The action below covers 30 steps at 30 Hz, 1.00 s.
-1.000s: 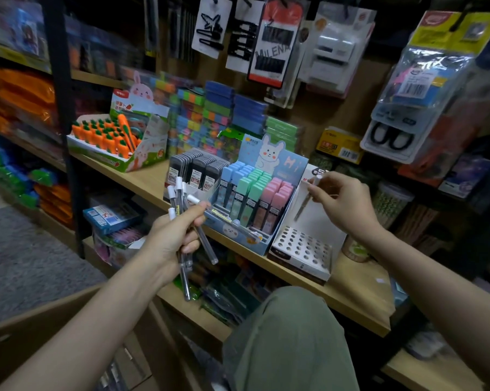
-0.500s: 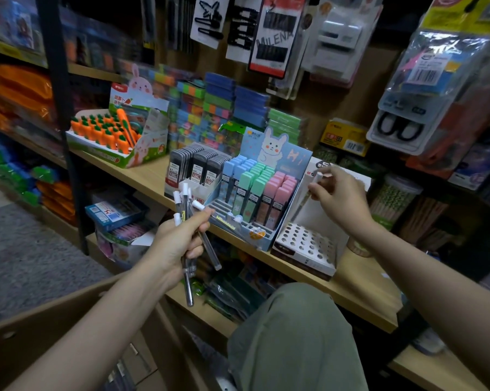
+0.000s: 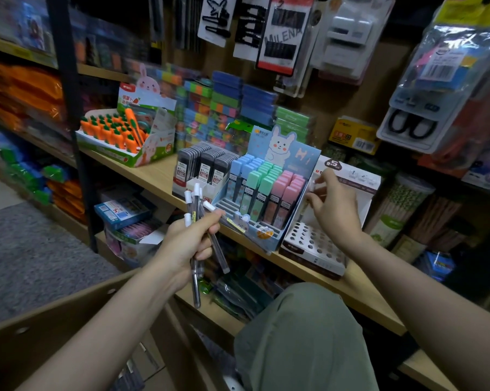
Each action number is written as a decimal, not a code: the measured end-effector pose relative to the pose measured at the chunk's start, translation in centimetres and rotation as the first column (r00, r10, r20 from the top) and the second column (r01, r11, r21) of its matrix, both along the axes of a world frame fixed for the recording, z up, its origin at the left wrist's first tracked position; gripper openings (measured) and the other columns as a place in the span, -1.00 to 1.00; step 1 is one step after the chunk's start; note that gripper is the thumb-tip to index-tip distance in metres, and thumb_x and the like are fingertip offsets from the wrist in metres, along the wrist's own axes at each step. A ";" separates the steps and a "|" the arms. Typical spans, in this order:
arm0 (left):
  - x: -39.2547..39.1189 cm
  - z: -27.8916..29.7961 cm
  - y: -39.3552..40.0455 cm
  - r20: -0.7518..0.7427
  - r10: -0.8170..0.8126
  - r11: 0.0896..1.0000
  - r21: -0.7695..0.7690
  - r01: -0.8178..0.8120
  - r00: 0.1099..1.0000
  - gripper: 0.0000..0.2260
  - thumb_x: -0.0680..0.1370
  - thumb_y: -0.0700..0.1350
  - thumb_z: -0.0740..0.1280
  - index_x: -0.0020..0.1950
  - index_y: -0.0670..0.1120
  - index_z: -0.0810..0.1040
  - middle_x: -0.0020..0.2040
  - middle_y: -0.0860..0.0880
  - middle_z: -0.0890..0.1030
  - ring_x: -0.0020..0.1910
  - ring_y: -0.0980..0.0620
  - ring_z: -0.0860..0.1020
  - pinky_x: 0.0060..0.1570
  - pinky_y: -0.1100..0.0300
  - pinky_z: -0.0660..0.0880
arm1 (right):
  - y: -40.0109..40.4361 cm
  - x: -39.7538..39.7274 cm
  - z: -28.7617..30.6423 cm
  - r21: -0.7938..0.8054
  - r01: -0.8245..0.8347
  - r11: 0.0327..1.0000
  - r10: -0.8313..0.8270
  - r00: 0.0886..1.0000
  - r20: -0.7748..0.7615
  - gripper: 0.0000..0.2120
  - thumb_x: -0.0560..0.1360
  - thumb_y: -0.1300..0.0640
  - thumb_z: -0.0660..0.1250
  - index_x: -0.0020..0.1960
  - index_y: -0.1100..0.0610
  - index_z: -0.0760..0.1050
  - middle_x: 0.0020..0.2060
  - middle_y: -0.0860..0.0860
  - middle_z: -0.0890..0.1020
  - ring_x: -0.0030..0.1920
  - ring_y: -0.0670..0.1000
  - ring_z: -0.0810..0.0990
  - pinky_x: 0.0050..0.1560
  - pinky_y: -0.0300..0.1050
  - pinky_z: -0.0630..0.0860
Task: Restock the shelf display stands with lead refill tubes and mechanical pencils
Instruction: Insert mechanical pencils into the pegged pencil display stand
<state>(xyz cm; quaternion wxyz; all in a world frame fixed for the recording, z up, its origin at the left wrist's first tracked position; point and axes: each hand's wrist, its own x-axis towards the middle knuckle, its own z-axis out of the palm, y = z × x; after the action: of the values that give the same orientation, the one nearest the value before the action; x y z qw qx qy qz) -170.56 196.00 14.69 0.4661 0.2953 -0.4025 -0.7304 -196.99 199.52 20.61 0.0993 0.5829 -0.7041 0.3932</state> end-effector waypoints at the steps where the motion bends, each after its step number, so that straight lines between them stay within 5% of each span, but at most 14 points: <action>1: 0.0 0.1 0.1 0.004 -0.019 1.000 -0.023 0.019 1.000 -0.42 0.40 -0.01 0.49 0.26 -0.35 0.47 -0.42 0.07 0.46 -0.61 0.19 0.18 -0.67 0.36 0.13 | 0.3 0.2 0.1 -0.001 0.007 1.000 -0.007 1.000 -0.001 -0.79 0.54 0.16 0.37 0.09 -0.01 0.39 -0.22 -0.16 0.57 -0.17 -0.11 0.60 -0.11 -0.09 0.56; 3: 0.2 0.4 0.2 0.005 -0.063 0.996 -0.068 0.064 0.998 -0.38 0.31 0.05 0.51 0.23 -0.31 0.52 -0.41 0.07 0.44 -0.61 0.19 0.18 -0.67 0.36 0.14 | 1.2 0.7 0.3 -0.022 0.055 0.998 -0.056 0.997 -0.049 -0.67 0.54 0.05 0.37 0.25 0.02 0.38 -0.14 -0.11 0.56 -0.21 -0.09 0.61 -0.16 -0.11 0.52; 6: 0.7 0.9 0.2 0.009 -0.161 0.977 -0.136 0.161 0.987 -0.62 0.39 0.03 0.44 0.12 -0.15 0.64 -0.39 0.07 0.40 -0.59 0.19 0.17 -0.66 0.36 0.13 | 2.9 3.1 1.0 -0.072 0.020 0.997 -0.028 0.993 -0.111 -0.66 0.53 -0.02 0.36 0.25 -0.02 0.37 -0.07 -0.12 0.55 -0.27 -0.18 0.55 -0.22 -0.15 0.51; 8: 0.9 1.2 0.3 0.040 -0.207 0.961 -0.177 0.211 0.977 -0.73 0.45 0.01 0.40 0.08 -0.09 0.67 -0.40 0.08 0.38 -0.58 0.19 0.16 -0.65 0.37 0.13 | 3.5 5.7 1.8 0.109 -0.221 0.969 0.213 0.974 0.083 -0.71 0.52 -0.04 0.36 0.21 -0.07 0.41 -0.12 -0.16 0.62 -0.20 -0.22 0.60 -0.17 -0.23 0.55; 10: 1.0 1.5 0.3 0.059 -0.237 0.949 -0.199 0.244 0.970 -0.75 0.46 0.01 0.39 0.07 -0.06 0.68 -0.40 0.08 0.38 -0.58 0.20 0.17 -0.65 0.37 0.12 | 3.6 8.4 2.2 0.295 -0.471 0.831 0.388 0.872 0.300 -0.61 0.52 -0.02 0.37 0.31 -0.05 0.39 -0.14 -0.14 0.68 -0.13 -0.25 0.63 -0.07 -0.22 0.56; 15: 1.2 1.9 0.8 0.072 -0.229 0.950 -0.203 0.239 0.971 -0.71 0.45 0.00 0.40 0.11 -0.11 0.65 -0.40 0.06 0.40 -0.58 0.19 0.20 -0.63 0.36 0.11 | 3.3 11.0 1.7 0.306 -0.598 0.741 0.497 0.794 0.349 -0.53 0.52 0.16 0.40 0.38 -0.02 0.36 -0.18 -0.06 0.71 -0.14 -0.13 0.67 0.06 -0.06 0.59; 19: 1.0 2.1 0.8 0.040 -0.241 0.961 -0.132 0.245 0.970 -0.59 0.49 -0.02 0.37 0.26 -0.19 0.49 -0.33 0.04 0.47 -0.51 0.17 0.23 -0.58 0.36 0.19 | 3.4 8.6 2.5 0.243 -0.496 0.834 0.427 0.858 0.286 -0.35 0.49 0.25 0.40 0.43 -0.21 0.28 -0.09 -0.02 0.65 -0.14 -0.08 0.67 -0.05 -0.02 0.65; 22: 0.8 2.0 0.6 0.023 -0.259 0.966 -0.018 0.259 0.966 -0.72 0.58 -0.17 0.30 0.28 -0.22 0.43 -0.27 -0.04 0.51 -0.49 0.12 0.26 -0.58 0.32 0.22 | 3.8 5.0 3.7 0.109 -0.303 0.947 0.280 0.942 0.186 -0.28 0.49 0.23 0.39 0.43 -0.34 0.19 -0.06 -0.12 0.60 -0.18 -0.12 0.66 -0.18 -0.10 0.66; 25: 0.1 1.5 0.7 0.090 -0.251 0.968 0.001 0.252 0.964 -0.78 0.60 -0.29 0.19 0.24 -0.21 0.44 -0.28 -0.06 0.52 -0.48 0.10 0.25 -0.58 0.29 0.21 | 4.2 1.7 4.0 -0.016 -0.106 0.994 0.106 0.994 0.017 -0.37 0.50 0.16 0.42 0.43 -0.24 0.25 -0.03 -0.14 0.59 -0.15 -0.15 0.64 -0.12 -0.05 0.65; 30: -0.4 0.5 1.0 0.160 -0.238 0.964 -0.086 0.253 0.958 -0.88 0.60 -0.24 0.28 0.11 -0.23 0.54 -0.17 -0.08 0.68 -0.50 0.15 0.27 -0.56 0.34 0.27 | 3.3 0.2 2.0 -0.076 -0.075 0.994 0.074 0.997 -0.026 -0.47 0.48 0.13 0.45 0.37 -0.08 0.34 -0.14 -0.12 0.61 -0.18 -0.15 0.63 -0.08 -0.06 0.64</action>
<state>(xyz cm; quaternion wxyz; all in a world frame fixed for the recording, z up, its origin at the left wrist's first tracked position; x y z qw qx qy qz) -170.93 197.05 15.23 0.3555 0.2714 -0.5074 -0.7365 -196.80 202.82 22.62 0.1151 0.6090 -0.6650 0.4166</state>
